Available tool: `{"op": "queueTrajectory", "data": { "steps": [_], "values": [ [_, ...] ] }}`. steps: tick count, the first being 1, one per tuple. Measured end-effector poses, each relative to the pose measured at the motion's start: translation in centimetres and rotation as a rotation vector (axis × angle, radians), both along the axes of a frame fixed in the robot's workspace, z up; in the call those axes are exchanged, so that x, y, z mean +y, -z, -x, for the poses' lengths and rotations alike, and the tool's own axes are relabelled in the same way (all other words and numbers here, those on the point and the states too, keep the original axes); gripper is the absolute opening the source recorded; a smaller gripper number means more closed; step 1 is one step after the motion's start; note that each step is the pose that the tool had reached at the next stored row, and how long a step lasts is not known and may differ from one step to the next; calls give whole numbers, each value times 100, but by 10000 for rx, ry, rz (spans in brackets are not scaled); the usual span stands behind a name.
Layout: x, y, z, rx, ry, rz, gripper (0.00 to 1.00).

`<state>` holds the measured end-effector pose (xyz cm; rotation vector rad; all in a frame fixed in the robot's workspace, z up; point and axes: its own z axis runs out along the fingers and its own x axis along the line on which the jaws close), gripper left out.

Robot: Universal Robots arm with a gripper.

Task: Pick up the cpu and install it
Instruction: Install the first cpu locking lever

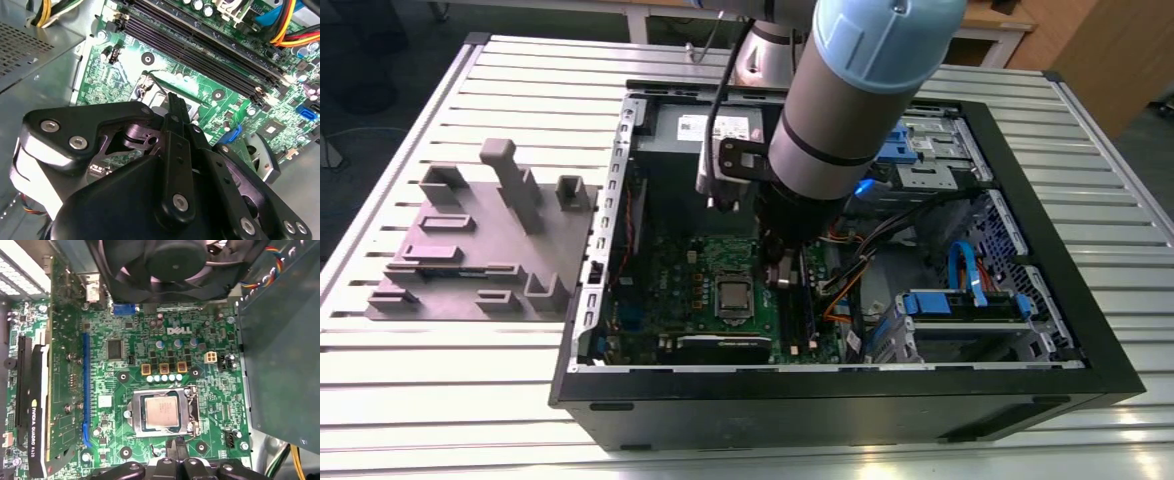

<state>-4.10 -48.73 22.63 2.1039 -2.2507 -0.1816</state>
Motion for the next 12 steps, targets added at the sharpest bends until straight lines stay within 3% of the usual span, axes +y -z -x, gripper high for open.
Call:
{"op": "queueTrajectory", "data": {
  "steps": [12],
  "values": [
    [-54,34,0,1,-351,36,11]
  ]
}}
